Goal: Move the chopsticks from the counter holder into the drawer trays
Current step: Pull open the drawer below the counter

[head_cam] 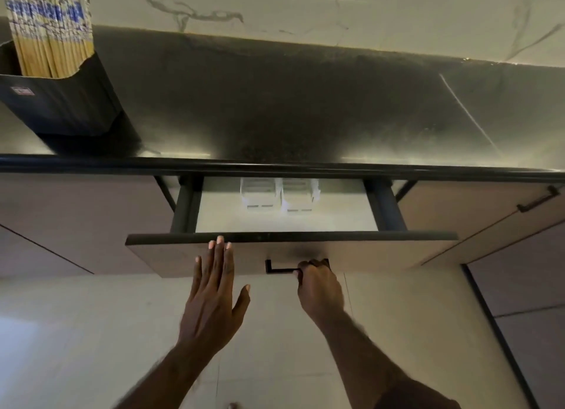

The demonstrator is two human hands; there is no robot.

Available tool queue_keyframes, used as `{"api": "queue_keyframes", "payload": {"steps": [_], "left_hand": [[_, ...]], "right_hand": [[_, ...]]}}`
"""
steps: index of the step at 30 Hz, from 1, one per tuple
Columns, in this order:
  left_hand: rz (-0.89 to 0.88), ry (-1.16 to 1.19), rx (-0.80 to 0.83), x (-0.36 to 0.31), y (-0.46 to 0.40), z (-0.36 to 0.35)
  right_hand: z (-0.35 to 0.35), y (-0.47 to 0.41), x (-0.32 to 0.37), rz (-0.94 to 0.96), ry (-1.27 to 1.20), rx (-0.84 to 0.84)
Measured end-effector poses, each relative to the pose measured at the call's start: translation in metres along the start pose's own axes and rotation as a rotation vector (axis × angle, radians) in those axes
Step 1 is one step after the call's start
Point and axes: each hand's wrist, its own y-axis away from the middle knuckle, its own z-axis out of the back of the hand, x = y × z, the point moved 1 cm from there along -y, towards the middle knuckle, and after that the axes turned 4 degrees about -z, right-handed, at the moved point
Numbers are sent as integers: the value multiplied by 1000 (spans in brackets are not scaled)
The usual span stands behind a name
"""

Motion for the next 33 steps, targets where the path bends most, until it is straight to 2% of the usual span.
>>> {"api": "queue_keyframes", "payload": {"steps": [13, 22, 25, 29, 33], "left_hand": [[53, -123, 62, -58, 130, 25], [4, -215, 130, -82, 216, 34], [2, -201, 129, -90, 227, 42], [19, -120, 153, -94, 231, 55], [-28, -110, 63, -102, 208, 90]], "right_hand": [[-5, 155, -29, -37, -22, 99], [4, 241, -34, -10, 27, 129], [23, 257, -20, 125, 65, 26], [59, 267, 14, 322, -23, -256], [100, 255, 43, 325, -143, -359]]}}
